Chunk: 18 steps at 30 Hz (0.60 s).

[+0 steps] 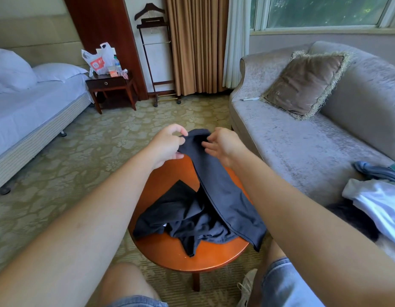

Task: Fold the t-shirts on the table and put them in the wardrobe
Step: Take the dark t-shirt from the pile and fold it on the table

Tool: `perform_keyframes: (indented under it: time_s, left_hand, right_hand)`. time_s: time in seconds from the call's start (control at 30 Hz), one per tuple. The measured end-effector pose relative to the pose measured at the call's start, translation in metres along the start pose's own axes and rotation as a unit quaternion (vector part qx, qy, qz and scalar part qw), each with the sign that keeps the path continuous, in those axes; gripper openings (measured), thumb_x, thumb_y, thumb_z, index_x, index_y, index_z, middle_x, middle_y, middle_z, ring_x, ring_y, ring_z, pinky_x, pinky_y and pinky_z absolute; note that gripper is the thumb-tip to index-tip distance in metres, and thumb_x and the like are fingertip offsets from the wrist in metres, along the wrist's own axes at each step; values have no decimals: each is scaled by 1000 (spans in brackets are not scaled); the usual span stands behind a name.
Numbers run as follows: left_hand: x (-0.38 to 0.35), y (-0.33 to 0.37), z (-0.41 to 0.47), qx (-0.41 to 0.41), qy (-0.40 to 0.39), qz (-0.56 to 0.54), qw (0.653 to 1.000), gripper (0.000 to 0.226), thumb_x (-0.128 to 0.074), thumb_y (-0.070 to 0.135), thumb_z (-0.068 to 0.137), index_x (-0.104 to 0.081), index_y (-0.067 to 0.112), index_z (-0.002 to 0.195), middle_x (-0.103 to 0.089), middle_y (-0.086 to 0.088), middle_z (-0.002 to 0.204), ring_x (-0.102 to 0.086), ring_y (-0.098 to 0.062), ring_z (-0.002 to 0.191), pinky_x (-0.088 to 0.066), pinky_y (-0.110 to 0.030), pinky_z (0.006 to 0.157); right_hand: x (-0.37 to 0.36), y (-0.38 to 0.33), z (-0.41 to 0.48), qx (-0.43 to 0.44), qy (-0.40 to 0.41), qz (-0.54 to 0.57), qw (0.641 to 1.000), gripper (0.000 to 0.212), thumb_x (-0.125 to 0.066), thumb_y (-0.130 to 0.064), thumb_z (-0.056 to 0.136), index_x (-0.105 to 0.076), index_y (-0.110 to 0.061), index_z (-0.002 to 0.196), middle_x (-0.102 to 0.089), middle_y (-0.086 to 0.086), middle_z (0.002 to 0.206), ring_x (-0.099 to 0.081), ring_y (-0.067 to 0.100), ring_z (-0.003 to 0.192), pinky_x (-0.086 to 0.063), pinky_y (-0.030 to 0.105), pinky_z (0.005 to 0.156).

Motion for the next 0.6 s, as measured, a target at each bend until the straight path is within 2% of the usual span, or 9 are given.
perform_keyframes:
  time_s: [0.07,0.1,0.17,0.27,0.33,0.4,0.47,0.53,0.6]
  left_hand:
    - [3,3,1,10,2,-89,996,29,-41,2,100,-63,18,92,-60,-16,123,-68,-26,92,-55,-25,67]
    - [2,6,1,13,-6,-129,992,29,-40,-1,100,-65,14,95,-62,-17,121,-70,-22,87,-57,-25,70]
    - [1,11,0,16,-29,-203,979,24,-44,-3,99,-65,7,102,-65,-18,117,-72,-20,82,-59,-27,75]
    - [-1,18,0,14,-35,-247,968,18,-47,1,98,-64,6,102,-67,-15,112,-73,-18,81,-59,-26,76]
    - [2,23,-1,8,-16,-255,967,16,-48,5,99,-62,8,105,-68,-9,110,-73,-15,83,-57,-28,82]
    - [8,25,1,0,5,-260,966,18,-49,9,98,-61,10,111,-68,-6,111,-72,-14,89,-54,-29,86]
    - [16,26,2,-2,30,-265,964,18,-52,12,97,-61,11,112,-69,-5,112,-70,-14,95,-52,-30,86]
    - [24,27,3,-7,77,-282,956,13,-55,13,95,-62,13,106,-69,-5,108,-69,-13,97,-53,-30,86]
    - [33,28,2,-18,161,-295,942,4,-58,11,93,-59,15,92,-65,-3,96,-66,-13,91,-53,-30,85]
  right_hand:
    - [-1,6,-8,62,22,-60,996,27,-46,3,88,-51,-15,108,-55,3,86,-64,34,103,-52,35,90]
    - [-3,9,-13,93,8,-85,992,22,-52,0,85,-50,-14,102,-53,1,82,-62,27,90,-50,31,80]
    - [-11,16,-21,146,-42,-145,978,25,-67,-11,78,-48,-15,93,-51,-3,81,-53,15,76,-42,26,69]
    - [-16,20,-22,226,-4,-312,923,27,-72,-27,80,-47,-17,82,-55,-3,84,-53,14,71,-38,26,60]
    - [-13,16,-21,261,52,-388,882,19,-63,-22,84,-47,-17,75,-57,-1,75,-54,21,69,-35,28,55]
    - [-5,15,-17,262,80,-423,864,15,-55,-12,84,-50,-14,70,-56,1,67,-53,26,67,-33,30,55]
    - [3,17,-13,242,85,-437,862,21,-53,-8,82,-48,-14,62,-55,2,63,-52,25,66,-33,29,56]
    - [12,25,-7,215,64,-448,865,31,-53,-6,83,-43,-16,55,-51,0,58,-48,22,62,-32,30,54]
    - [25,36,-2,184,31,-466,865,34,-56,-7,86,-48,-17,55,-51,-2,58,-47,16,59,-34,29,54]
Point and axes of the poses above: each hand's wrist, its own z-axis towards the middle knuckle, its own x-axis out of the back of the hand, y = z × x, the point moved 3 cm from there along z, towards the middle knuckle
